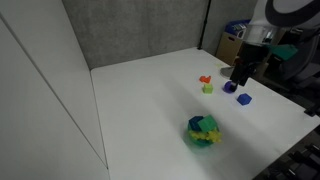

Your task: Pick up the top yellow toy from the green bowl and put it on the table, pick up the blue block from the green bowl and put it on the blue block on the table

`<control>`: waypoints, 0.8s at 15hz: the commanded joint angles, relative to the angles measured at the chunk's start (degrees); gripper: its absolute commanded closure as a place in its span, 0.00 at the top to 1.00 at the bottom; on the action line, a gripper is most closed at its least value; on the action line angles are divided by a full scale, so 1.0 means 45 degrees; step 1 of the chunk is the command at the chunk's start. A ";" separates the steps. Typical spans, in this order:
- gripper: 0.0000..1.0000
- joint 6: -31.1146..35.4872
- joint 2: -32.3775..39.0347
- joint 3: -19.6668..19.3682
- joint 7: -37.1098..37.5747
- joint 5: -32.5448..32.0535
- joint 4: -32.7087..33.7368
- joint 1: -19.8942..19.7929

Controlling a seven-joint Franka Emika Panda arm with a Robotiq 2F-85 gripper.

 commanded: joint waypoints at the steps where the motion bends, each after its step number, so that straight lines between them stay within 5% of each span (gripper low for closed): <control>1: 1.00 0.1277 0.0705 0.0579 -0.0052 0.0447 -0.0555 0.0215; 12: 1.00 0.4010 0.3226 0.1595 0.1269 0.0744 -0.1681 0.0398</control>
